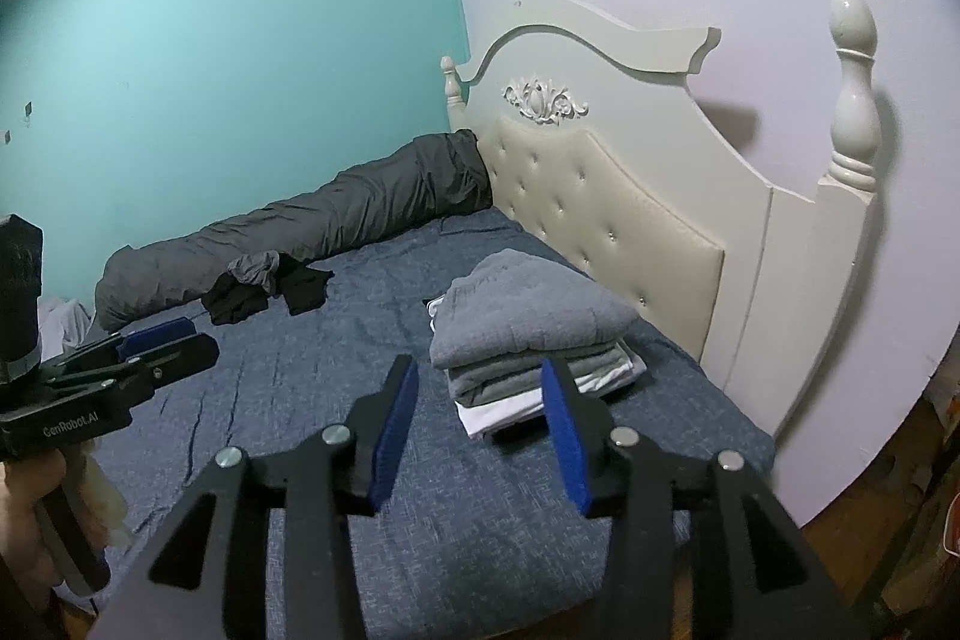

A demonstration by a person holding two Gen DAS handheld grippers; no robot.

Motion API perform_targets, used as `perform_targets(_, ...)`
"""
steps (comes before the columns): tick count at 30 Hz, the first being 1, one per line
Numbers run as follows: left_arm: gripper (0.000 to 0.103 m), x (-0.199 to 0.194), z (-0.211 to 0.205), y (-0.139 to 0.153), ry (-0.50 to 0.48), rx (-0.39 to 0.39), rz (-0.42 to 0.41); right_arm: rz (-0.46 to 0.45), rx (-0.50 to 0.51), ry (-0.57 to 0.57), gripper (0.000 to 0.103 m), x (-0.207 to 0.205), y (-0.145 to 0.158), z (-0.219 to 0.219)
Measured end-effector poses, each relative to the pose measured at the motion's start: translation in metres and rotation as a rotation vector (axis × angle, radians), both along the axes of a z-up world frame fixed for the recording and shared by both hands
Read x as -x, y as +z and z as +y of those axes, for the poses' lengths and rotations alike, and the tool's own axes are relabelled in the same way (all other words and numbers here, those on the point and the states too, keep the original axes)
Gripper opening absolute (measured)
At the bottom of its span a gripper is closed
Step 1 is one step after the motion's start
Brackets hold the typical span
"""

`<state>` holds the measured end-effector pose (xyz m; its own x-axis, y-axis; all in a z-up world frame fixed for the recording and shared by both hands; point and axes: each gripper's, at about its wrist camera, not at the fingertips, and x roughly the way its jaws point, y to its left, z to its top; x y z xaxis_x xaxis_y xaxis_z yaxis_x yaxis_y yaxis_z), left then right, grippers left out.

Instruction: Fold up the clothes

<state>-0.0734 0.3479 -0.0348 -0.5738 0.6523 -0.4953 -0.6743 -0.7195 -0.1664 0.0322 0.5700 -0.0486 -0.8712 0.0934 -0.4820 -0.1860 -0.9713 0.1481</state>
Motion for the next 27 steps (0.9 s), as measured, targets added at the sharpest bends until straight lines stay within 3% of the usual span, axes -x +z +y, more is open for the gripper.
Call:
perform_targets(10,0.073,-0.012,-0.017,-0.002,0.007,0.004,0.016,0.004,0.008,-0.002,0.053,-0.015,-0.003,-0.014)
perform_targets(27,0.088,-0.025,-0.031,-0.011,0.015,0.009,0.025,0.0,0.004,-0.056,0.077,-0.034,-0.013,-0.029)
